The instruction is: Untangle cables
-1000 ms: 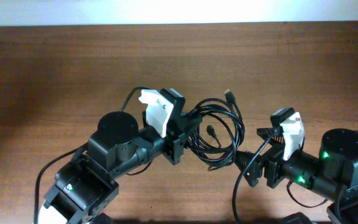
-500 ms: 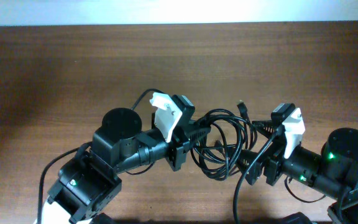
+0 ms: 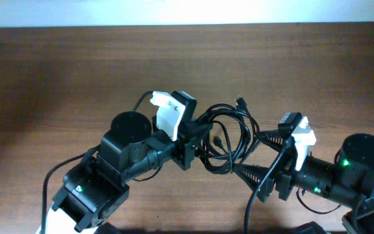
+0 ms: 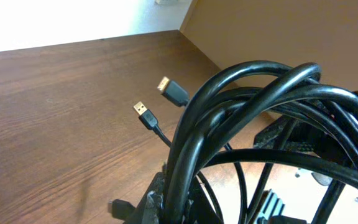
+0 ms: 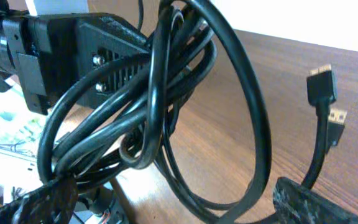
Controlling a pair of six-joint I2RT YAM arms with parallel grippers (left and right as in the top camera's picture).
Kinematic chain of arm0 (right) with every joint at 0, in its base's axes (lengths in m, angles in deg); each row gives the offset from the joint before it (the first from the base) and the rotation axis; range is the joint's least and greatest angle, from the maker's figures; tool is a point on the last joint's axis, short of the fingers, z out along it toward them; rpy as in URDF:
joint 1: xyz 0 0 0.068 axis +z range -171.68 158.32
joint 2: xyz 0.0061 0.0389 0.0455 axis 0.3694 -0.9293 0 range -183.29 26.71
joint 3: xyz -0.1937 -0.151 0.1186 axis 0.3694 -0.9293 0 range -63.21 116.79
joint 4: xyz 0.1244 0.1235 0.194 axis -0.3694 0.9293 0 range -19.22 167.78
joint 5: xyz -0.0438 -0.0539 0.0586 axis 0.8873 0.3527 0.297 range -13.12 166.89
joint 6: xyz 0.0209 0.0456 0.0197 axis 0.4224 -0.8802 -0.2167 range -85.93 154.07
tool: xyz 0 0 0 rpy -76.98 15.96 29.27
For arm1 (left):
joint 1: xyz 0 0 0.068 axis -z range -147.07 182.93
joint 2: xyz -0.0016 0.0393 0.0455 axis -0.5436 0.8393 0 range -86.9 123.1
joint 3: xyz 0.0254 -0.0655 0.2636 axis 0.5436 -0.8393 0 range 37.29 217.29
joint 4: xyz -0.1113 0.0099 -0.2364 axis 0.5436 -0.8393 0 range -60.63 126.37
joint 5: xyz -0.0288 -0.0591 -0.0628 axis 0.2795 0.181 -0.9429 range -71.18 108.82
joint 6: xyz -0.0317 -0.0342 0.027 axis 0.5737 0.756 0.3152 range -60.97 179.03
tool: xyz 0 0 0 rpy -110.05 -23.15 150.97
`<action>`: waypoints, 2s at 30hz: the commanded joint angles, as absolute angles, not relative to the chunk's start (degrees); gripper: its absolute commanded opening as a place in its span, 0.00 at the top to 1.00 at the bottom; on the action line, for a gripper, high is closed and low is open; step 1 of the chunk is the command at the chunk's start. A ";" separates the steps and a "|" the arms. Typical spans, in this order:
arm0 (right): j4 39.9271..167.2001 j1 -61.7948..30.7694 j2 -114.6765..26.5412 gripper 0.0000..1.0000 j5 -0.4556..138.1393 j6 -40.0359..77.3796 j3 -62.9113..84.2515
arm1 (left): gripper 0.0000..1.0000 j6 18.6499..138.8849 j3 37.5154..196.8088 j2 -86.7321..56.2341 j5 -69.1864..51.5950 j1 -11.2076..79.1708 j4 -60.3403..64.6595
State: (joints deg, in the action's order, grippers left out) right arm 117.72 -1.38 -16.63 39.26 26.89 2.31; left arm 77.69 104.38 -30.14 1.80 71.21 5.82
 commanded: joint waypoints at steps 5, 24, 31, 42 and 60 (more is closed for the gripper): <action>114.33 -1.45 -20.28 0.01 49.03 21.27 2.59 | 1.00 75.39 105.58 -30.21 -13.82 71.54 6.13; 135.35 -1.49 -24.01 0.01 75.48 13.60 2.62 | 1.00 73.49 105.60 -39.11 10.57 71.48 3.04; 137.21 -1.49 -24.01 0.00 79.39 13.60 2.62 | 1.00 73.47 105.60 -40.18 14.66 71.48 2.70; 141.52 -1.49 -24.01 0.00 83.17 11.92 2.62 | 1.00 73.49 105.60 -43.87 22.09 71.48 2.45; 121.26 -1.49 -29.54 0.01 54.73 17.58 2.62 | 1.00 73.71 105.60 -41.64 -1.82 71.50 4.20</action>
